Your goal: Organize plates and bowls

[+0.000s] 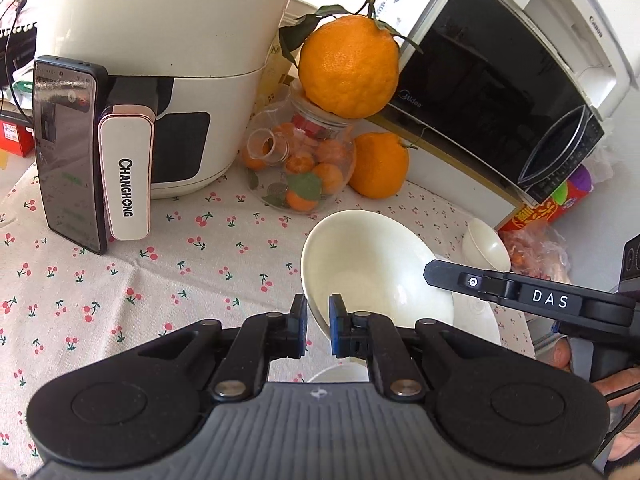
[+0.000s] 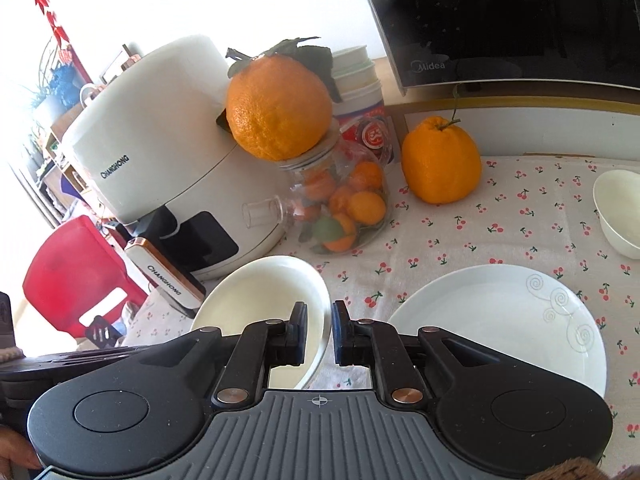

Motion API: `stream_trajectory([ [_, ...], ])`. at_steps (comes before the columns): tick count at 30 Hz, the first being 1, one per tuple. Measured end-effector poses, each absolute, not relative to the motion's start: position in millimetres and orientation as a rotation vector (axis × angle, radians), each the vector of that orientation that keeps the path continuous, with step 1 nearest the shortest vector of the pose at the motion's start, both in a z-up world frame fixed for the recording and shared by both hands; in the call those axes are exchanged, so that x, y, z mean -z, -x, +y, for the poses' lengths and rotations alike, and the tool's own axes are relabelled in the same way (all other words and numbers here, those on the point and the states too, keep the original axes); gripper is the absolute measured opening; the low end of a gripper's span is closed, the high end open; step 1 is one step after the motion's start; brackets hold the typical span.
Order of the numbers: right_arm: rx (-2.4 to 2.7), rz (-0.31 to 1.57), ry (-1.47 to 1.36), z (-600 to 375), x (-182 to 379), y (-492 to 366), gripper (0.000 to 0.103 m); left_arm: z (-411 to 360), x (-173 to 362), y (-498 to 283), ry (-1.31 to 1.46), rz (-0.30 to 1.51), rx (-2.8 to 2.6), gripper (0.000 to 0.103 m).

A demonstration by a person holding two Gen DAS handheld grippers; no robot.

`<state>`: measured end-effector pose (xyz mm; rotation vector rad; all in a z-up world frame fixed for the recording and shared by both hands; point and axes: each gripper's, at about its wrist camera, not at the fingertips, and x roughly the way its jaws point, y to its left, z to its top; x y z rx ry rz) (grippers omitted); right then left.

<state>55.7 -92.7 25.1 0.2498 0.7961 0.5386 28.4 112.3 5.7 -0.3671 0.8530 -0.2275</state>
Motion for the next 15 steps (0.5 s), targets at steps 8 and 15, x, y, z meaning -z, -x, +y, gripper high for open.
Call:
stream_trajectory([
  [8,-0.521,0.83,-0.243,-98.7,-35.1,-22.2,0.014,105.7,-9.0,-12.2,0.3,0.906,0.282,0.01],
  [15,-0.494,0.895,-0.234,-98.6,-29.9,1.3,0.015,100.0,-5.2,0.8,0.218,0.95,0.298,0.01],
])
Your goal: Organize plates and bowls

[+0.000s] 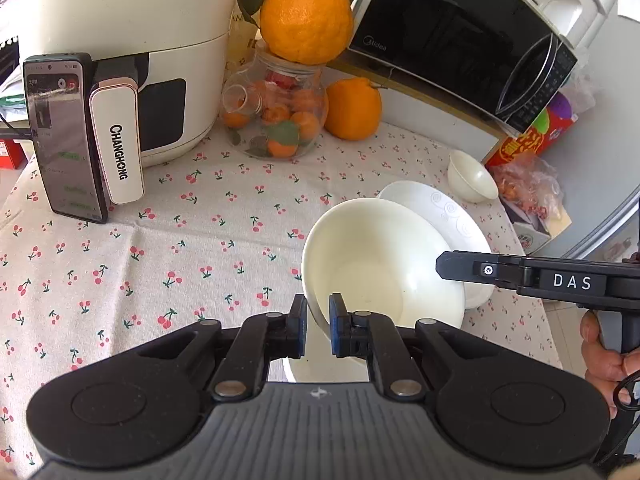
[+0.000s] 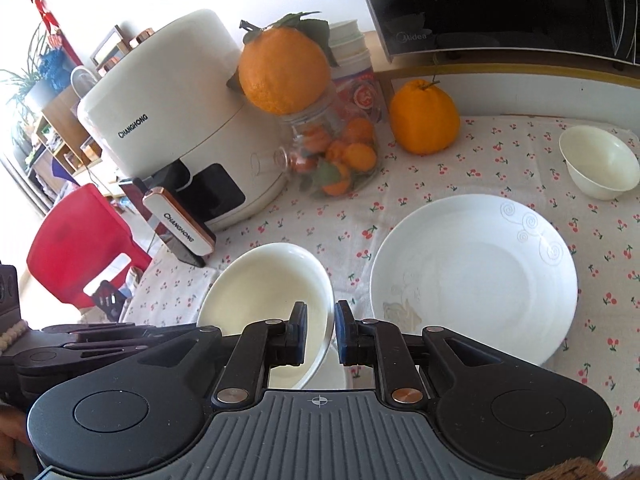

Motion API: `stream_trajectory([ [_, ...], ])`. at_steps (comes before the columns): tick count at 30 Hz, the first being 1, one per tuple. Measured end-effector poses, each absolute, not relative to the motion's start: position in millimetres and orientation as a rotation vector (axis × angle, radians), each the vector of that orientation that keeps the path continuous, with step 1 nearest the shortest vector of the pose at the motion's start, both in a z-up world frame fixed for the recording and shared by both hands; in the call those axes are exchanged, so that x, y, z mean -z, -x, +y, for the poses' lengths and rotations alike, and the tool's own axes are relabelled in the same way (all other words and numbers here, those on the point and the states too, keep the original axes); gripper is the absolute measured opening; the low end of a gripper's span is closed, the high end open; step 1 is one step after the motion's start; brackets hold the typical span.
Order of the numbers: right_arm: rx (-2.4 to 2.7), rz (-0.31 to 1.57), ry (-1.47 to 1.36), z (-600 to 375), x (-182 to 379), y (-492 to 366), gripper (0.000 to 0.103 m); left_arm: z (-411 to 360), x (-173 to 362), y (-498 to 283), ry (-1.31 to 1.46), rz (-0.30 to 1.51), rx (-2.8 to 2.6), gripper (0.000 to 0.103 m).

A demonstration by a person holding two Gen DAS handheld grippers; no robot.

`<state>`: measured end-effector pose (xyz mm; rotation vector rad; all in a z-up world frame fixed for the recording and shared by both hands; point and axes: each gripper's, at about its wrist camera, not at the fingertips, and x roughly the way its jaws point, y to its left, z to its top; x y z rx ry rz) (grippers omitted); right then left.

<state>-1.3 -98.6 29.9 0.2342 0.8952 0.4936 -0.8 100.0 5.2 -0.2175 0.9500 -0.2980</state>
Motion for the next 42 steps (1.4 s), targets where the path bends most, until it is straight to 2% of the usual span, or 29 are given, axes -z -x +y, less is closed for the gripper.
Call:
stream_trajectory([
  [11,-0.471,0.994,-0.184,-89.8,-6.8,23.3,0.015,89.9,8.2,6.8,0.058,0.997,0.282,0.01],
  [32,-0.451,1.027,-0.11,-79.1,8.6,26.4,0.016,65.9,18.2,10.9,-0.163,0.98,0.272,0.016],
  [37,-0.448,1.027,-0.102,-77.6,10.0,26.7,0.018,65.2,19.5,11.7,-0.169,0.981,0.271,0.023],
  [40,-0.442,1.035,-0.113,-79.3,10.8,24.3,0.019,65.2,17.9,11.1,-0.169,0.977,0.264,0.034],
  [42,-0.438,1.036,-0.125,-80.9,10.5,23.4,0.025,65.7,16.9,10.2,-0.162,0.978,0.264,0.036],
])
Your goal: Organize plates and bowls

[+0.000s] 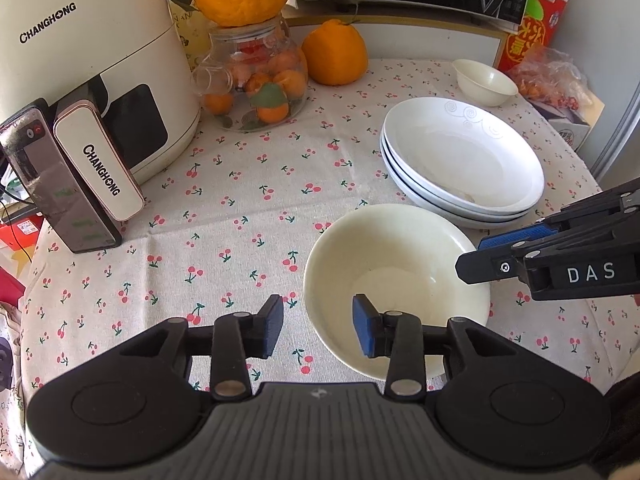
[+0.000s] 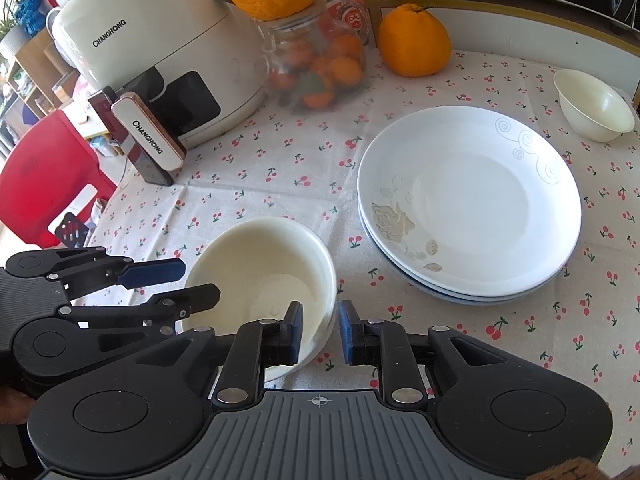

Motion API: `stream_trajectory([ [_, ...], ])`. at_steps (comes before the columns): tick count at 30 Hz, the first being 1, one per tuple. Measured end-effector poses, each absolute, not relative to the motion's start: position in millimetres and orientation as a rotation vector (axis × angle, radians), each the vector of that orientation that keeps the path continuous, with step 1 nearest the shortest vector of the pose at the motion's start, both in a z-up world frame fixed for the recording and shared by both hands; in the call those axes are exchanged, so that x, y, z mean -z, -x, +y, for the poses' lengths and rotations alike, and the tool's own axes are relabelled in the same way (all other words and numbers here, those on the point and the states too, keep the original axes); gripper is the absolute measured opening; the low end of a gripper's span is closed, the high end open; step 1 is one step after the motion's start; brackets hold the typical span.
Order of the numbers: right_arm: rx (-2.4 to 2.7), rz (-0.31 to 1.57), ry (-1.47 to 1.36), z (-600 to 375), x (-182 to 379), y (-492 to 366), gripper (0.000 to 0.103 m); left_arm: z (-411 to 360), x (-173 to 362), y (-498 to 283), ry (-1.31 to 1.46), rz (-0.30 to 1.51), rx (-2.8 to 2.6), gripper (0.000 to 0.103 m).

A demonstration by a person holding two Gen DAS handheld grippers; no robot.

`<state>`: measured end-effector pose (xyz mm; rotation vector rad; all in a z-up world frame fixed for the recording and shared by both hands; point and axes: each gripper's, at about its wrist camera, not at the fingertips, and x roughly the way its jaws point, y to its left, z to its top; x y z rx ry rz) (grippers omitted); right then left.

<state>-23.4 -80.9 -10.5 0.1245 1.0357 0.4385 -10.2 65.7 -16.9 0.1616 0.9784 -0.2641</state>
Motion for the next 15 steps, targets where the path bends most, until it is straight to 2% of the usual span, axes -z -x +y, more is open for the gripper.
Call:
stream_trajectory([
  [2,-0.436,1.033,-0.131,-82.3,9.4,23.1,0.029,65.7,16.0,9.4,-0.157,0.981,0.264,0.04],
  [4,-0.436,1.031,-0.131,-82.8,8.3,23.0,0.039,64.9,14.9,8.3,-0.156,0.983,0.263,0.049],
  [7,-0.428,1.021,-0.132,-84.4,5.8,23.7,0.051,62.6,12.3,7.4,-0.152,0.982,0.267,0.055],
  [11,-0.423,1.001,-0.144,-92.6,-1.8,24.0,0.055,60.0,8.5,5.1,-0.136,0.981,0.28,0.067],
  [12,-0.418,0.993,-0.153,-96.6,-4.2,24.0,0.059,58.7,8.5,3.9,-0.133,0.987,0.289,0.073],
  [15,-0.396,0.966,-0.183,-114.4,-11.8,23.1,0.064,53.4,8.1,0.4,-0.135,0.992,0.319,0.078],
])
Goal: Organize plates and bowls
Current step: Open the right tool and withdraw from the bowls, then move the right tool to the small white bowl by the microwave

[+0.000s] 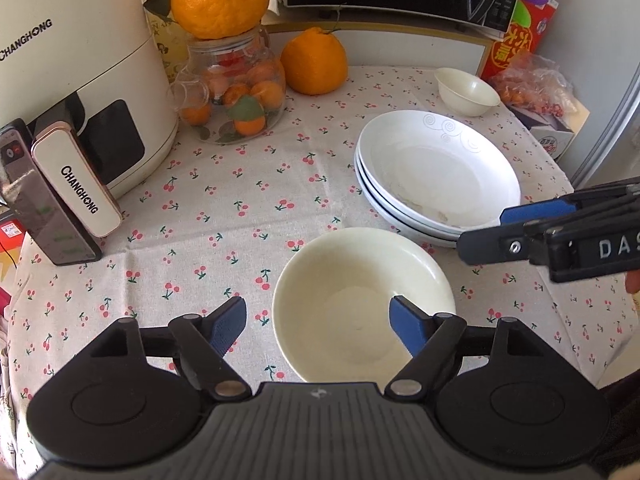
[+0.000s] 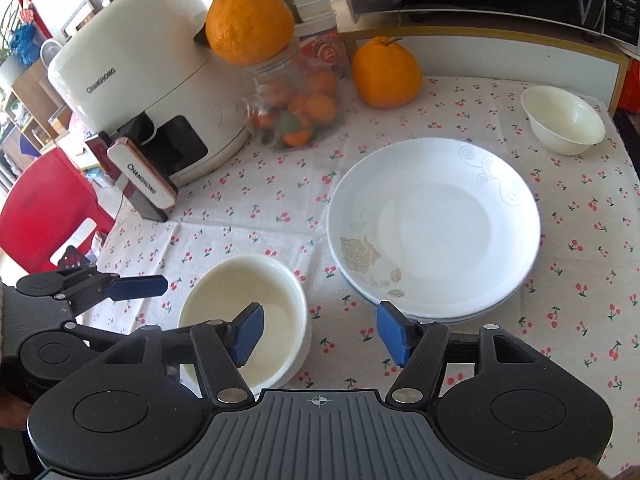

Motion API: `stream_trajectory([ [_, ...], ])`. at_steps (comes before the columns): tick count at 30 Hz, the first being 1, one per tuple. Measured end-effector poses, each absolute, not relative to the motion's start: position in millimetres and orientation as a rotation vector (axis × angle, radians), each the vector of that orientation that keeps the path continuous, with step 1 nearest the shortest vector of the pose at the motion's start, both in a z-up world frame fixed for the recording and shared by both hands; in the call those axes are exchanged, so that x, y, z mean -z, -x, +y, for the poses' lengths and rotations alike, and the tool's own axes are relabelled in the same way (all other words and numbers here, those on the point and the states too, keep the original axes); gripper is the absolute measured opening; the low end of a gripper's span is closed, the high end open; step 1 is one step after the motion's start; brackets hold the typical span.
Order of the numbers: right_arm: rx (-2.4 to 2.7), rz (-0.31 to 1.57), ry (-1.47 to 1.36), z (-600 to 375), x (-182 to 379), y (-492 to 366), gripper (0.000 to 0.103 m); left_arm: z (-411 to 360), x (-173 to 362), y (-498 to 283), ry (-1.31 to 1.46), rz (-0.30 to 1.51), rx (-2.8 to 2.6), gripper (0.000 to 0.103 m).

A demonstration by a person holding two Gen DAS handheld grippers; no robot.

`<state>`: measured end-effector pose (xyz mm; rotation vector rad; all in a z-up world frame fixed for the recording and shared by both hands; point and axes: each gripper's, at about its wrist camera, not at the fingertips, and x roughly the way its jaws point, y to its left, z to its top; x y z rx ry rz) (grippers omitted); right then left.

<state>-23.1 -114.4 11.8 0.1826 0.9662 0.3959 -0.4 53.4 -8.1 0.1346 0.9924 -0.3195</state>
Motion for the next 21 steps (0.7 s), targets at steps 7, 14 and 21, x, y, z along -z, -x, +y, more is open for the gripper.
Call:
stream_trajectory([
  [7,-0.279,0.912,-0.294,-175.5,-21.2,13.7,0.07,29.4,-10.2,-19.6,-0.079,0.946,0.338,0.087],
  [14,-0.156,0.863,-0.423,-245.8,-34.0,-10.2,0.076,-23.7,-29.1,-57.4,-0.073,0.915,0.433,0.094],
  [21,-0.06,0.811,-0.496,-309.5,-40.2,-41.1,0.082,-82.8,-30.8,-109.4,-0.044,0.888,0.519,0.098],
])
